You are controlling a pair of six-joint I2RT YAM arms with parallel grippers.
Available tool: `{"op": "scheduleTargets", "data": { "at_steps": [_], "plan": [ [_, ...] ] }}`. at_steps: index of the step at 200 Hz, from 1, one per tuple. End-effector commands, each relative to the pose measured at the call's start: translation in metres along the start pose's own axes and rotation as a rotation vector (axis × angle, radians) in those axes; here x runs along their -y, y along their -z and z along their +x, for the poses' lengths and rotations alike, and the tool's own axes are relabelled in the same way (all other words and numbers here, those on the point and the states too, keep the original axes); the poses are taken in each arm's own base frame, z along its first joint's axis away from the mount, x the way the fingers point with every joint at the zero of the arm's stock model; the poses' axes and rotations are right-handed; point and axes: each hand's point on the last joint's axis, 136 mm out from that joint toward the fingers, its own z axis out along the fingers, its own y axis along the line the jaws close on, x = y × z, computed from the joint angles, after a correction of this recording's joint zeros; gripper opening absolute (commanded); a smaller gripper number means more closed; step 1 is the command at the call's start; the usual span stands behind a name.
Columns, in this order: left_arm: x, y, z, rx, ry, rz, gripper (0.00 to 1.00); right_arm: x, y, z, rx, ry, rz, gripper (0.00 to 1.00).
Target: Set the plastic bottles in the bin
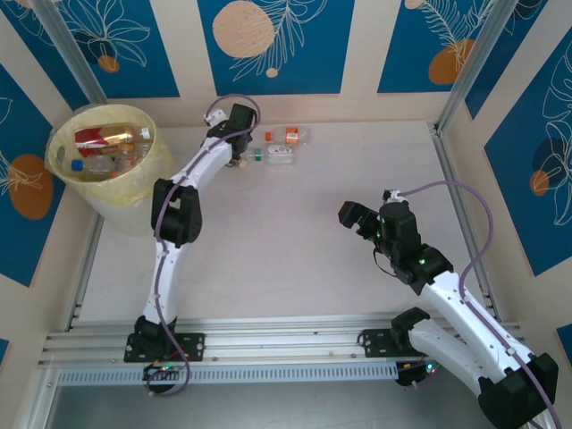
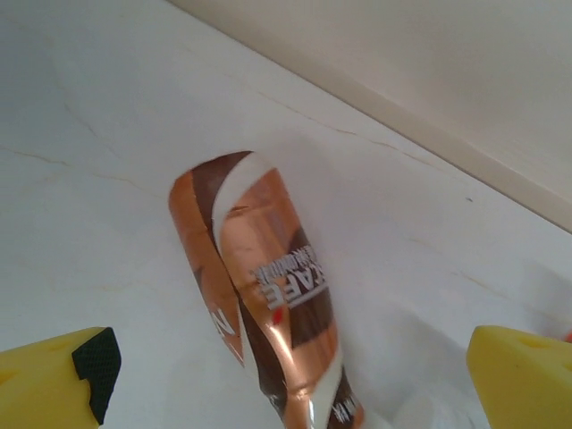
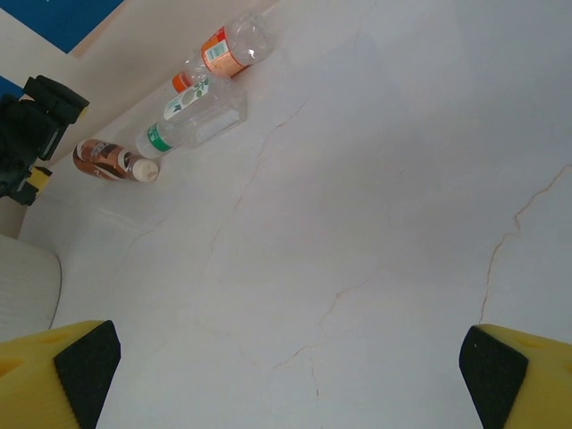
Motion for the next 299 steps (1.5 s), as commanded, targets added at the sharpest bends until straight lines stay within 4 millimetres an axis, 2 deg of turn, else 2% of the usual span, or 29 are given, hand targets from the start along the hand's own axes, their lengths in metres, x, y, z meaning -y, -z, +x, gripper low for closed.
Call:
{"op": "scheduleTargets", "data": {
  "at_steps": [1, 41, 70, 114, 168, 183, 209, 256, 278, 299],
  "plan": [
    [-0.024, -0.015, -0.001, -0.025, 0.041, -0.106, 1.0, 0.01, 0.003, -0.003, 0.028, -0.006, 0.039, 1.0],
    [-0.025, -0.037, 0.005, -0.065, 0.064, -0.106, 1.0, 0.013, 0.004, -0.004, 0.036, -0.012, 0.049, 1.0],
    [-0.033, -0.05, 0.01, -0.079, 0.089, -0.136, 1.0, 0.013, 0.004, -0.004, 0.037, -0.016, 0.047, 0.98],
    [-0.03, -0.075, 0.023, -0.131, 0.103, -0.095, 0.98, 0.012, 0.003, -0.005, 0.034, -0.015, 0.045, 0.98],
    [-0.021, -0.095, 0.033, -0.152, 0.106, -0.048, 0.92, 0.014, 0.002, -0.005, 0.029, -0.019, 0.052, 0.98],
    [-0.017, -0.095, 0.035, -0.165, 0.081, -0.025, 0.87, 0.014, 0.0, -0.005, 0.03, -0.022, 0.052, 0.98],
    [-0.013, -0.089, 0.029, -0.16, 0.042, -0.008, 0.67, 0.012, -0.001, -0.006, 0.028, -0.017, 0.052, 0.98],
    [0.005, -0.07, 0.012, -0.158, -0.044, 0.087, 0.48, 0.012, -0.006, -0.005, 0.028, -0.019, 0.046, 0.98],
    [0.006, -0.06, 0.001, -0.143, -0.07, 0.093, 0.44, 0.011, -0.007, -0.004, 0.02, -0.016, 0.041, 0.98],
    [0.015, -0.047, -0.007, -0.134, -0.102, 0.131, 0.43, 0.012, -0.006, -0.004, 0.018, -0.009, 0.044, 0.98]
  ]
}}
